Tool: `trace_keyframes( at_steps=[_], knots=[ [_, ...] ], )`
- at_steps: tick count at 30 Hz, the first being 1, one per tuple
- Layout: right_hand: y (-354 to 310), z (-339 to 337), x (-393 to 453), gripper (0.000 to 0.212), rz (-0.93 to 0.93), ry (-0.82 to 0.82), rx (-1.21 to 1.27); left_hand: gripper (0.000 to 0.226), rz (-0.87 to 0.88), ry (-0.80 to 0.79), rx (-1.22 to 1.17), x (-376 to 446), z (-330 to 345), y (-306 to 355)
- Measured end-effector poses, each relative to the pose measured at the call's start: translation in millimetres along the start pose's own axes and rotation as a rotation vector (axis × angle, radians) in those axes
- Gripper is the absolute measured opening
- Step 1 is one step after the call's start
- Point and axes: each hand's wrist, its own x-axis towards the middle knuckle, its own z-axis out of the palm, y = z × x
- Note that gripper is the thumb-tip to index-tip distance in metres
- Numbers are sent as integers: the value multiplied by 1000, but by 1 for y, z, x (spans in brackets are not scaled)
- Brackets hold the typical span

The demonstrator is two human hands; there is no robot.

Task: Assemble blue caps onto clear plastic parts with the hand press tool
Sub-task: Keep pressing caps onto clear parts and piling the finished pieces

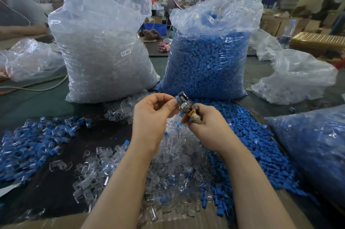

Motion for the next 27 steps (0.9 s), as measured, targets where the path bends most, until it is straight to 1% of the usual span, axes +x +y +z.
trace_keyframes(
  at_steps=[5,7,9,11,14,16,19,20,22,27],
  knots=[
    [0,0,0,17,4,-4,-14,13,-35,1,-8,1,0,-1],
    [0,0,1,13,2,-14,-29,11,-86,-1,-17,2,-1,-2],
    [-1,1,2,7,4,-15,-74,7,-167,29,-72,4,-5,-3],
    [1,1,4,8,21,12,-129,4,-272,111,-178,8,-11,-4],
    [5,-1,6,10,69,65,-192,3,-427,291,-430,20,-30,-4],
    [9,-3,7,8,102,88,-257,6,-484,406,-589,27,-49,-4],
    [14,-6,7,7,156,93,-336,6,-553,580,-751,32,-83,-8],
    [16,-7,8,7,168,94,-355,6,-574,638,-820,31,-94,-10],
    [17,-8,7,9,194,95,-393,13,-592,718,-930,28,-113,-15],
    [20,-8,6,11,283,16,-516,29,-580,921,-1085,32,-147,-26]
  ],
)
